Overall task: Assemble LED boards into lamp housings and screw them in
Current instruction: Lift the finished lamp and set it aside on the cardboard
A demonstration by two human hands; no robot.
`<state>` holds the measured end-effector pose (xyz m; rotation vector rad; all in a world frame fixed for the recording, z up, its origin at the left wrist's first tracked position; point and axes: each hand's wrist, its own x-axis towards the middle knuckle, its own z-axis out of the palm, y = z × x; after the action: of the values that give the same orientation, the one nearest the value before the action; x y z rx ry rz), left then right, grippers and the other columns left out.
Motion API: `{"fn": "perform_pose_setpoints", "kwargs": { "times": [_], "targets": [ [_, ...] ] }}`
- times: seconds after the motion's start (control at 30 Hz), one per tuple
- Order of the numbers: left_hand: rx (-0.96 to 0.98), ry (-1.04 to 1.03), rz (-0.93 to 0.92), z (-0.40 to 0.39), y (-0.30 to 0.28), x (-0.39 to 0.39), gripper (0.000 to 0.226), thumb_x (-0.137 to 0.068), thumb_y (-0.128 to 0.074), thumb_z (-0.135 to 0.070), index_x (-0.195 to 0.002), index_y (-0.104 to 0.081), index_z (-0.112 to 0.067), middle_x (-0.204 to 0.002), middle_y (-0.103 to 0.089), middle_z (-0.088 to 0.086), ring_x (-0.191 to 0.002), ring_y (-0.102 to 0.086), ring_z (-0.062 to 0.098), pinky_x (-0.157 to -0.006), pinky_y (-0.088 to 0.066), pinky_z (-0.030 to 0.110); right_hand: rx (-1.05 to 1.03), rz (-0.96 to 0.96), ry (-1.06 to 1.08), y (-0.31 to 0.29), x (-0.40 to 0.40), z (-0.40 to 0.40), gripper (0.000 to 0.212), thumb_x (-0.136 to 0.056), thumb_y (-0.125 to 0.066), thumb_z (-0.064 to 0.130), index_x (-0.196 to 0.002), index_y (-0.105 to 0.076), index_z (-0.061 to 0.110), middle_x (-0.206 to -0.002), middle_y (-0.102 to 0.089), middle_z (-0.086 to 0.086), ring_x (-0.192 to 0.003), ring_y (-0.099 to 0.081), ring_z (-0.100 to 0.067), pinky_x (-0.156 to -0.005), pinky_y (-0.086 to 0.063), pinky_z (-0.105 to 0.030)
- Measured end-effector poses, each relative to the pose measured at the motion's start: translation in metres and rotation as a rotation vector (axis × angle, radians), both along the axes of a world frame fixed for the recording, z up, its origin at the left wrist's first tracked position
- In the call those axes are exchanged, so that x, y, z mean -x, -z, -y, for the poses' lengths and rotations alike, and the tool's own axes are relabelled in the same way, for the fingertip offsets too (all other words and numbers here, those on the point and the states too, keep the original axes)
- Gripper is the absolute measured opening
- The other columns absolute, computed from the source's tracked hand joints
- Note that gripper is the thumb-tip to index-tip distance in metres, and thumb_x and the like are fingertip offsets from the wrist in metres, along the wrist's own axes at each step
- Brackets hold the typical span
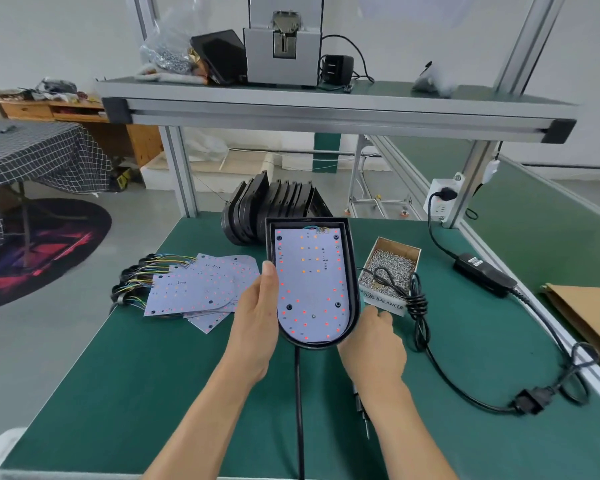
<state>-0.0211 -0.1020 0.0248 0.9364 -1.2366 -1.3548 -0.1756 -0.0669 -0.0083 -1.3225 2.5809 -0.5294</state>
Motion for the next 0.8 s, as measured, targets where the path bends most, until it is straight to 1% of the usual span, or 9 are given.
{"fn": "perform_pose_setpoints", "kwargs": {
  "times": [0.13,0.3,0.37,0.47,0.5,0.57,0.6,0.67,0.8],
  "targets": [
    [-0.015,-0.033,0.035,-0.001,-0.011,0.001,0.065,-0.081,-0.04,-0.092,-0.085,-0.07,-0.034,-0.103,-0.072,-0.019,-0.098,-0.065,0.004,-0.096,-0.046,0.03,-0.028,-0.061,-0.012,0.002,0.0,-0.003,0.046,-0.099,-0.06,0.048,-0.127,-0.053,0.012,-0.13,-0.055,-0.008,-0.122,-0.052,-0.028,-0.088,-0.049,-0.036],
    [-0.042,0.007,-0.004,-0.001,-0.023,0.002,0.065,-0.092,-0.041,-0.078,-0.106,-0.077,-0.027,-0.121,-0.075,-0.012,-0.119,-0.067,0.008,-0.114,-0.044,0.043,0.119,-0.045,-0.068,-0.018,0.002,-0.029,0.043,-0.102,-0.054,0.049,-0.128,-0.059,0.015,-0.132,-0.057,-0.005,-0.122,-0.047,-0.027,-0.101,-0.043,-0.034],
    [-0.057,0.007,-0.039,-0.001,-0.029,0.004,0.067,-0.093,-0.042,-0.078,-0.114,-0.075,-0.024,-0.123,-0.075,-0.009,-0.122,-0.067,0.011,-0.115,-0.042,0.045,0.335,0.188,-0.146,-0.025,-0.006,-0.062,0.034,-0.101,-0.055,0.046,-0.121,-0.069,0.023,-0.122,-0.067,0.006,-0.117,-0.057,-0.018,-0.097,-0.045,-0.032],
    [-0.103,-0.013,-0.109,-0.001,-0.041,0.006,0.07,-0.09,-0.045,-0.076,-0.121,-0.072,-0.02,-0.124,-0.075,-0.007,-0.121,-0.068,0.013,-0.115,-0.042,0.044,0.22,0.711,-0.242,-0.034,-0.043,-0.11,0.042,-0.081,-0.059,0.07,-0.111,-0.072,0.044,-0.095,-0.074,0.027,-0.093,-0.067,0.01,-0.08,-0.046,-0.007],
    [-0.107,-0.01,-0.132,-0.001,-0.046,0.006,0.066,-0.091,-0.045,-0.073,-0.121,-0.071,-0.02,-0.124,-0.075,-0.007,-0.12,-0.068,0.012,-0.113,-0.043,0.041,0.156,0.843,-0.27,-0.024,-0.054,-0.119,0.051,-0.077,-0.062,0.068,-0.117,-0.072,0.039,-0.083,-0.075,0.024,-0.079,-0.068,0.01,-0.075,-0.046,-0.006],
    [-0.11,0.015,-0.148,0.0,-0.055,0.005,0.057,-0.098,-0.042,-0.066,-0.122,-0.071,-0.023,-0.123,-0.075,-0.01,-0.117,-0.07,0.008,-0.106,-0.047,0.036,0.072,1.087,-0.302,0.006,-0.061,-0.139,0.066,-0.079,-0.071,0.049,-0.126,-0.065,0.003,-0.064,-0.067,0.008,-0.058,-0.062,0.0,-0.072,-0.048,-0.013],
    [-0.119,0.03,-0.149,0.0,-0.058,0.004,0.055,-0.1,-0.041,-0.064,-0.122,-0.071,-0.024,-0.122,-0.075,-0.01,-0.114,-0.07,0.007,-0.101,-0.048,0.033,0.034,1.119,-0.331,0.007,-0.061,-0.145,0.057,-0.08,-0.076,0.038,-0.122,-0.064,0.002,-0.068,-0.064,0.004,-0.061,-0.06,-0.005,-0.076,-0.048,-0.018],
    [-0.147,0.057,-0.154,0.001,-0.064,-0.001,0.055,-0.101,-0.04,-0.063,-0.124,-0.07,-0.023,-0.121,-0.076,-0.01,-0.111,-0.072,0.007,-0.094,-0.05,0.031,0.072,0.993,-0.335,0.003,-0.057,-0.152,0.031,-0.09,-0.073,0.021,-0.12,-0.066,0.024,-0.075,-0.059,0.006,-0.066,-0.056,-0.008,-0.077,-0.046,-0.021],
    [-0.206,0.066,-0.181,0.006,-0.076,-0.015,0.053,-0.104,-0.039,-0.06,-0.119,-0.073,-0.022,-0.118,-0.077,-0.006,-0.107,-0.074,0.013,-0.088,-0.054,0.036,0.06,0.97,-0.491,0.003,-0.032,-0.168,0.029,-0.103,-0.057,0.023,-0.132,-0.062,0.022,-0.082,-0.056,0.006,-0.075,-0.057,-0.005,-0.084,-0.045,-0.016]
  ]
}}
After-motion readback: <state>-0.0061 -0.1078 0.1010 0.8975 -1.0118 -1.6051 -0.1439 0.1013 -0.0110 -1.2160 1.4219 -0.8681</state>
